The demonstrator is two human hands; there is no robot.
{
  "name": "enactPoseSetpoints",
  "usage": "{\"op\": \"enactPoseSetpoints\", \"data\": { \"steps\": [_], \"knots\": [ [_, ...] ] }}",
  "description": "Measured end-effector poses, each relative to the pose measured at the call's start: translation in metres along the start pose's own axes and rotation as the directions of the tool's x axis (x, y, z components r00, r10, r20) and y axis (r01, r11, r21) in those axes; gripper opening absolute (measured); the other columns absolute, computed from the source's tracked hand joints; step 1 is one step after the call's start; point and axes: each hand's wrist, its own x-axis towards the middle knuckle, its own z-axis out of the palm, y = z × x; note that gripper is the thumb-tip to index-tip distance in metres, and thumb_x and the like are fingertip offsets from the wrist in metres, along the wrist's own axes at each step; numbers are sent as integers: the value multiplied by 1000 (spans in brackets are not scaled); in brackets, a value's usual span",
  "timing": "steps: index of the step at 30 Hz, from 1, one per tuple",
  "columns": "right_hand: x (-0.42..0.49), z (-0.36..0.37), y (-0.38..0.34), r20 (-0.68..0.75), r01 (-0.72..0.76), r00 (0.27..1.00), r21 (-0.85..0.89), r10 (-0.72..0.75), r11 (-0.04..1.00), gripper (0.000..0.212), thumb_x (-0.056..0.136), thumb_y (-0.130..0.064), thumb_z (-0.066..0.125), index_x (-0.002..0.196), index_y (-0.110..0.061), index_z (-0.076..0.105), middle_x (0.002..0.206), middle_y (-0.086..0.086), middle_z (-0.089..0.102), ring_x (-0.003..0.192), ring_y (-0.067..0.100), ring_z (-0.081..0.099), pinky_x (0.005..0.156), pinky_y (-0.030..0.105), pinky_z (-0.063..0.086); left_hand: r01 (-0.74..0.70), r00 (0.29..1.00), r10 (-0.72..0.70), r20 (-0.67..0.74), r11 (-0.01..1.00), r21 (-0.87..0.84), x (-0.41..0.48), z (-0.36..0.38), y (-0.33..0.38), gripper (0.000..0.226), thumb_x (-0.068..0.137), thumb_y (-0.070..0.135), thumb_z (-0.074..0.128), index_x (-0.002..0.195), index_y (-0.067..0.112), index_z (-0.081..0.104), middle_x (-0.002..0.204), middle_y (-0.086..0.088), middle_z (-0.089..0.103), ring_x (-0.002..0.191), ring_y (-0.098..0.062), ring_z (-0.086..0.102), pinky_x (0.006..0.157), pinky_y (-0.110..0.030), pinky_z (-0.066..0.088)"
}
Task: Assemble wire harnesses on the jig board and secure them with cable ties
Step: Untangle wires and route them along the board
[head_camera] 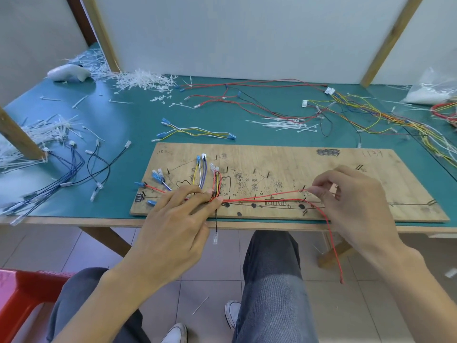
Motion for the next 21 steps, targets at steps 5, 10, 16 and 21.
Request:
{"op": "enactPoseSetpoints", "data": {
  "steps": [5, 10, 16, 21],
  "knots": [
    [-10, -1, 5, 172, -114, 976, -114, 133, 987, 14, 92, -24, 78, 80, -29, 71, 77, -9, 65, 77, 22, 59, 72, 41, 50, 1, 1000, -1, -6, 1000, 8, -1, -1, 0, 51, 98, 31, 39, 144, 26, 61, 137, 11, 64, 135, -17, 49, 110, -38, 39],
    [-31, -15, 8, 219, -221, 946, -101, 239, 970, 24, 95, -24, 72, 75, -31, 61, 57, -6, 64, 51, 8, 56, 54, 30, 40, 0, 1000, 0, -2, 1000, 7, 0, -1, -1, 51, 98, 30, 40, 144, 25, 62, 134, 11, 65, 134, -17, 49, 110, -36, 37],
    [-45, -36, 7, 466, -476, 779, 4, 420, 879, 21, 107, -22, 49, 89, -23, 61, 51, 4, 66, 35, 26, 63, 35, 20, 41, -4, 1000, 4, -15, 1000, 1, 0, 1, -1, 51, 97, 29, 42, 144, 25, 62, 134, 11, 65, 134, -17, 49, 111, -35, 34],
    [-64, -21, 8, 470, -475, 762, -62, 446, 878, 27, 107, -42, 49, 87, -24, 53, 54, -3, 70, 49, 17, 70, 52, 33, 54, -11, 1000, 11, -26, 1000, 2, 0, 2, -1, 51, 97, 28, 42, 143, 25, 62, 134, 12, 65, 134, -17, 49, 111, -35, 33]
  ]
}}
